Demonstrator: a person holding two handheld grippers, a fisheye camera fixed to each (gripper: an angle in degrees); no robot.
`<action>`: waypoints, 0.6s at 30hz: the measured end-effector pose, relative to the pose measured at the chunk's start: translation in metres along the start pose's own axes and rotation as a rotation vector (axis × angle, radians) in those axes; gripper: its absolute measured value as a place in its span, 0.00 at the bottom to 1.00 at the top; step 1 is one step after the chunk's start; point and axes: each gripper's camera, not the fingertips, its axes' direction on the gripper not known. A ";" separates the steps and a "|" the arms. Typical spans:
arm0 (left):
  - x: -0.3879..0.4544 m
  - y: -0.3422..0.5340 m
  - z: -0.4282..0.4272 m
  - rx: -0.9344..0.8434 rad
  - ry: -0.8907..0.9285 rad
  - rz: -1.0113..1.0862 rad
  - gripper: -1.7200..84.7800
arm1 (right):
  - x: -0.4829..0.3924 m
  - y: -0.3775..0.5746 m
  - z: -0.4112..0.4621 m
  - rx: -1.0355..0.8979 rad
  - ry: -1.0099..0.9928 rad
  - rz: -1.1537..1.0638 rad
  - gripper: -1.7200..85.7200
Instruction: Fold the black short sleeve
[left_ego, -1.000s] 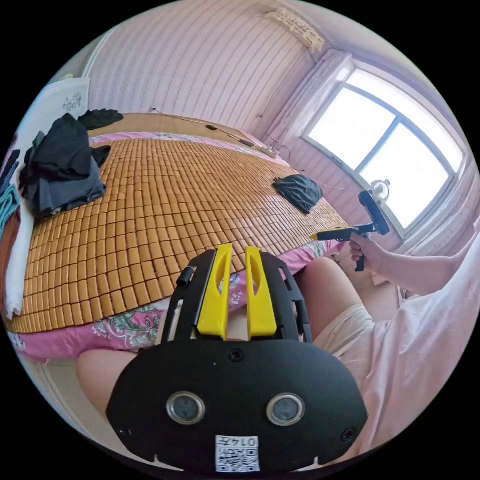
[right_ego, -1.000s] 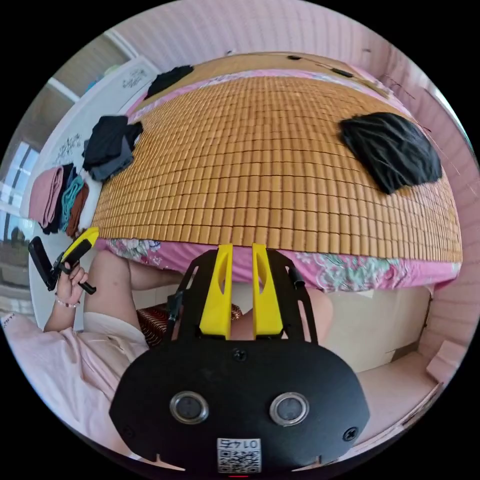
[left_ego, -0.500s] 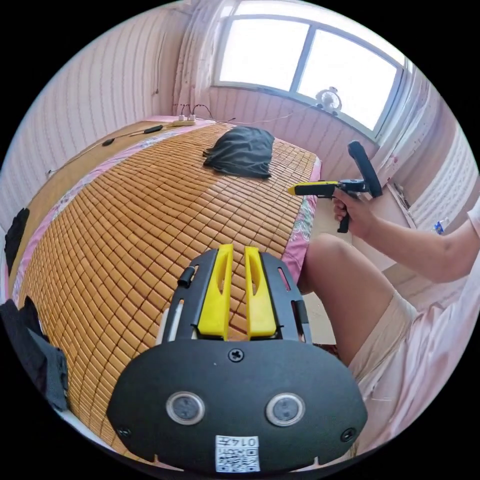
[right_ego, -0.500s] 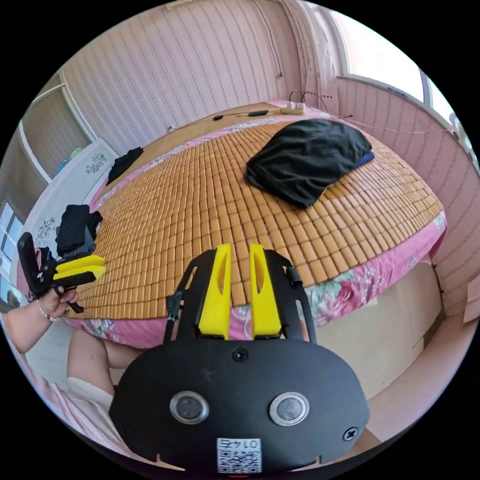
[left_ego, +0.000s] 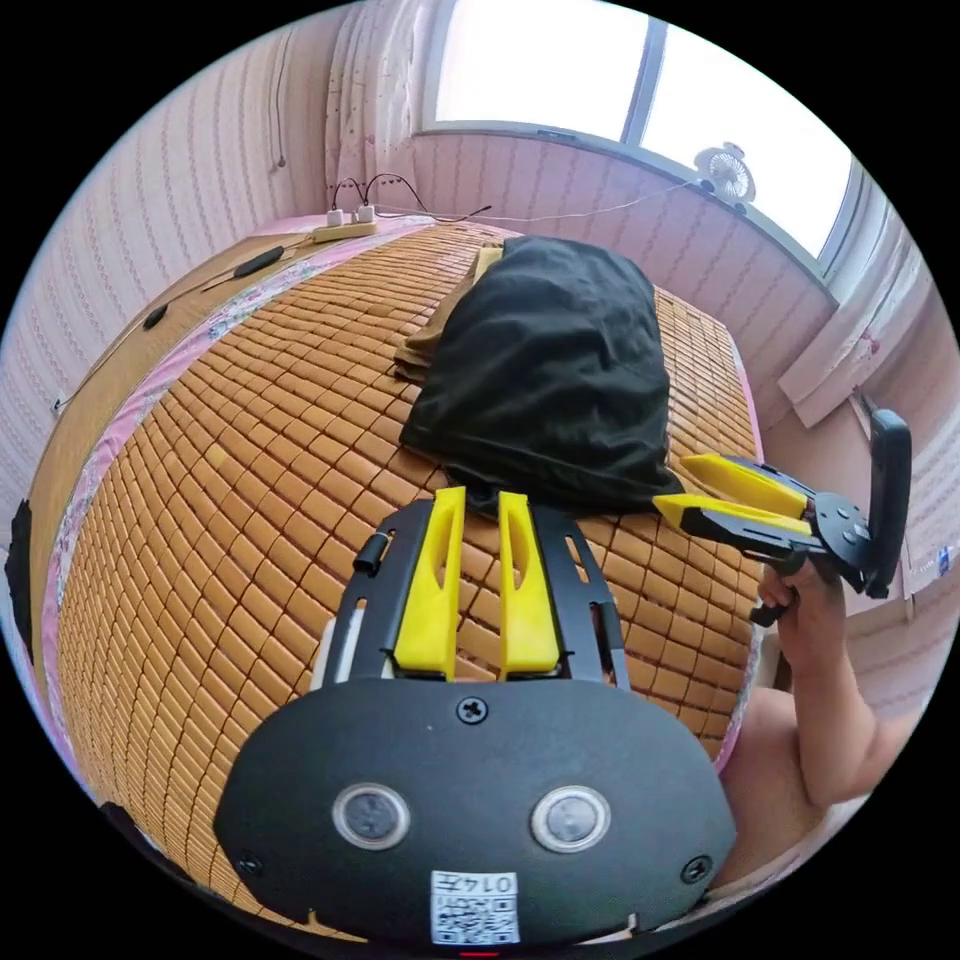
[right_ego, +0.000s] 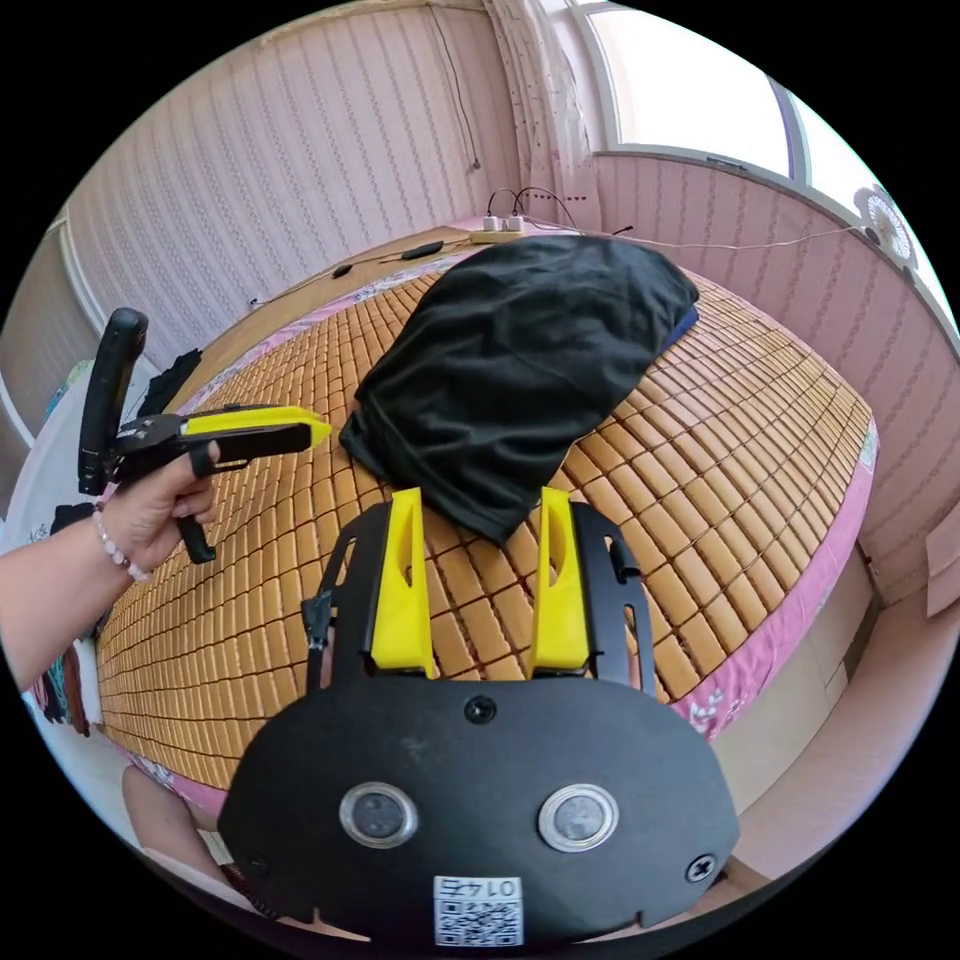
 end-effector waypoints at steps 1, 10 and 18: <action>0.000 -0.009 0.011 -0.008 -0.034 -0.021 0.11 | 0.005 -0.001 0.006 -0.034 0.000 -0.003 0.18; 0.004 -0.016 0.004 -0.107 0.046 -0.034 0.01 | 0.005 0.005 -0.026 0.051 0.015 -0.145 0.05; -0.024 0.094 -0.163 0.059 0.008 -0.208 0.01 | -0.028 0.030 -0.109 0.158 -0.520 -0.380 0.03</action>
